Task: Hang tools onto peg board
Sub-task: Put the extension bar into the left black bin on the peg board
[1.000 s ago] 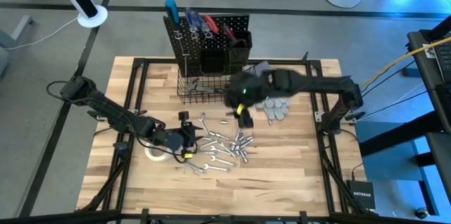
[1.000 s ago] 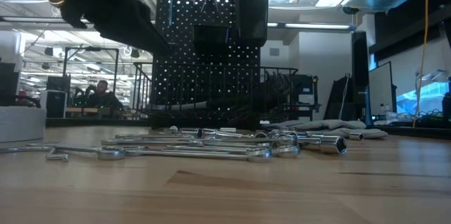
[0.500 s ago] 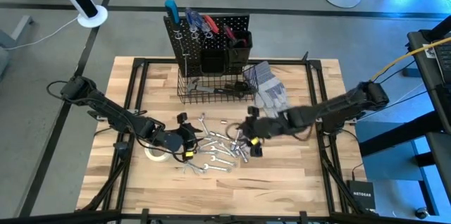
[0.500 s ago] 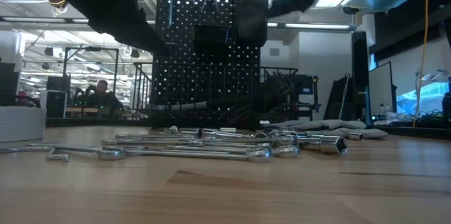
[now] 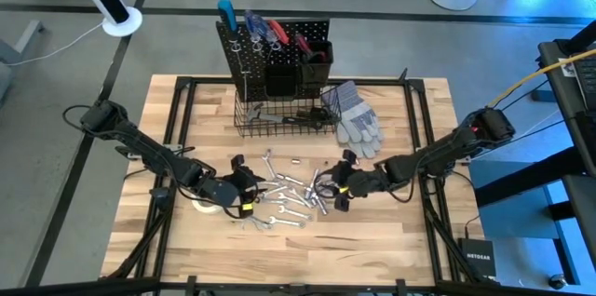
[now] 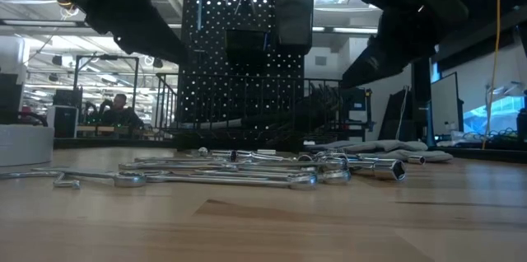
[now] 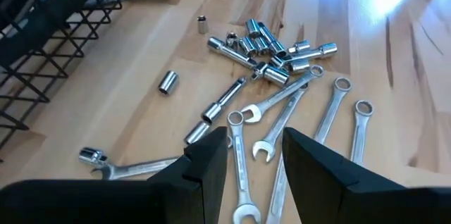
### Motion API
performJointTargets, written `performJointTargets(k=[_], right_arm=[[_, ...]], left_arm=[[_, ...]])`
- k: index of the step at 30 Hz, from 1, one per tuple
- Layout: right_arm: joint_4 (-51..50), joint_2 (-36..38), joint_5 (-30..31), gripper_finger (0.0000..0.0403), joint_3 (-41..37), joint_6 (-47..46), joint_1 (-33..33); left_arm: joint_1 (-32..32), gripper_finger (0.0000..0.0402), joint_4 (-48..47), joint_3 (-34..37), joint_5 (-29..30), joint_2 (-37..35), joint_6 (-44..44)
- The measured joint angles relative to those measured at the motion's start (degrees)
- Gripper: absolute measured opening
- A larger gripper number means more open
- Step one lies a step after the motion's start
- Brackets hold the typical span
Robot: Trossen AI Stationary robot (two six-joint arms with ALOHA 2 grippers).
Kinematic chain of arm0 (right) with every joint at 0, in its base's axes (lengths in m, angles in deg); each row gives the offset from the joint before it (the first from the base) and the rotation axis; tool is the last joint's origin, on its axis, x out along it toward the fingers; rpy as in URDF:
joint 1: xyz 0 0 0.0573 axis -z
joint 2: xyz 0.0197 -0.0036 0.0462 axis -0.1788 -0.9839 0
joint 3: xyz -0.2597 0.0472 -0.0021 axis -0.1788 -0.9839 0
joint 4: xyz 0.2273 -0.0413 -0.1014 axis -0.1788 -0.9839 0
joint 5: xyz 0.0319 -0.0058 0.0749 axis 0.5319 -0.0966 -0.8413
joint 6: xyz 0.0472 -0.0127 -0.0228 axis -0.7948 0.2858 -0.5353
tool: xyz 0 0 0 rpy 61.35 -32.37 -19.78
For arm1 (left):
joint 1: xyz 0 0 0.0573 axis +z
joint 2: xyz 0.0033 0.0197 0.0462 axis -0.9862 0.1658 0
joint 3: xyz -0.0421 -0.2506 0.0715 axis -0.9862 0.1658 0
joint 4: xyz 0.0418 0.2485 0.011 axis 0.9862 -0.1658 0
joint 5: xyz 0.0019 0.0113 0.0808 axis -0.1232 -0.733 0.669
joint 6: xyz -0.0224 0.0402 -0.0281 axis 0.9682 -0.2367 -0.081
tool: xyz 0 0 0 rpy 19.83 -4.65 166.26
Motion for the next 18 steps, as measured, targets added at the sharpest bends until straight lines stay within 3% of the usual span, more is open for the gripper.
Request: performJointTargets(k=[12, 18], right_arm=[[0.17, 0.02, -3.06, 0.0204, -2.08, -4.36, -0.06], [0.26, 0.01, 2.64, 0.0204, -2.21, -4.15, 0.00]], left_arm=[[-0.06, 0.0128, 3.22, 0.04, -0.41, 5.71, 1.08], [0.02, 0.0128, 3.35, 0.04, -1.46, 8.83, 0.80]])
